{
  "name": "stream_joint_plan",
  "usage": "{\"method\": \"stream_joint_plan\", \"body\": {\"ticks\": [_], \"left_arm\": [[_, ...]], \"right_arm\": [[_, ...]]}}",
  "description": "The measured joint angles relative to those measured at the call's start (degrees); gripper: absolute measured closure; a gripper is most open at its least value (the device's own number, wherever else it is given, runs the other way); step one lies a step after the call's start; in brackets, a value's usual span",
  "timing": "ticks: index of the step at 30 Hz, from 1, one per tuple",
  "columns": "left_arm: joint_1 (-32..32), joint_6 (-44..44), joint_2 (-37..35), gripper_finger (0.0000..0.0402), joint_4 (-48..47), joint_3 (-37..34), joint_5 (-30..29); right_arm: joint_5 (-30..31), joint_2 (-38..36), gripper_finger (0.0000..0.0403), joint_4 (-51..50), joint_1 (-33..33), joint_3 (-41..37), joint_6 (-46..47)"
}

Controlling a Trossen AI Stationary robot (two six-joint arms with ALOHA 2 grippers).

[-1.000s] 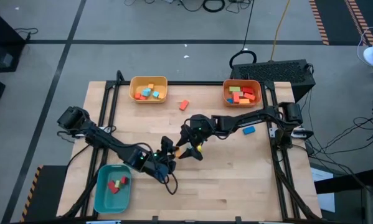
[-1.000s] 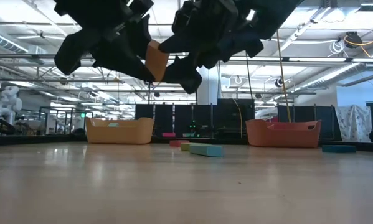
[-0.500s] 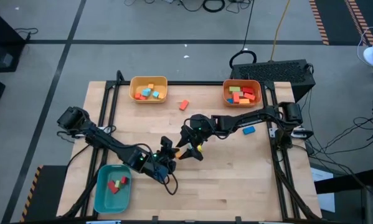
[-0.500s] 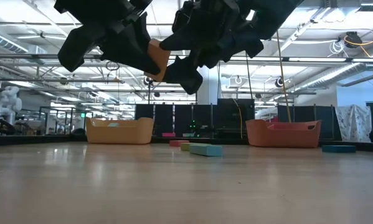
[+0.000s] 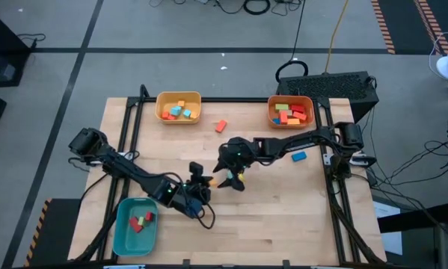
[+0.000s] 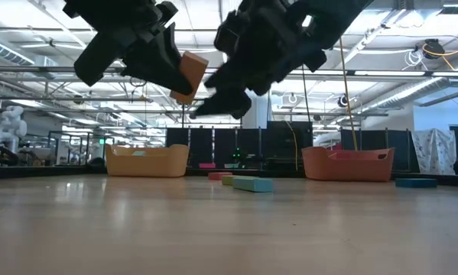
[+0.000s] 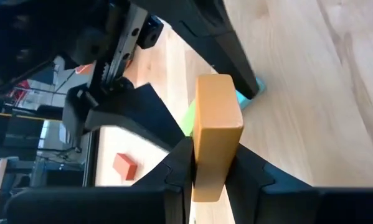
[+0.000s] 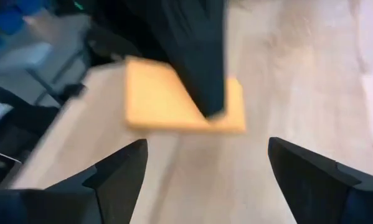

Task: Sort blocks by size
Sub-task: Put the large yellow block into the blue bin

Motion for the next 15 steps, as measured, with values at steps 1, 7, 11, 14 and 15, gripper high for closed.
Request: {"method": "stream_joint_plan", "body": {"ticks": [1, 7, 11, 14, 15], "left_arm": [[-0.02, -0.52, 0.00, 0.0331, -0.51, 0.00, -0.04], [-0.36, -6.72, 0.00, 0.0332, -1.94, 0.00, -0.21], [-1.45, -15.15, 0.00, 0.0332, -6.38, 0.18, -0.82], [-2.38, -27.79, 0.00, 0.0333, -15.14, 2.50, -1.92], [-2.66, -32.33, 0.00, 0.0333, -18.99, 3.68, -1.88]], "right_arm": [[0.93, 0.00, 0.0084, -1.11, -0.19, 0.00, -0.62], [8.70, 0.02, 0.0094, -7.17, -1.25, 0.00, -6.51], [13.35, 0.04, 0.0101, -10.50, -2.25, 0.00, -10.90], [14.67, 0.04, 0.0106, -12.99, -3.27, 0.00, -13.30], [14.69, 0.06, 0.0108, -13.48, -3.67, 0.00, -13.96]]}}
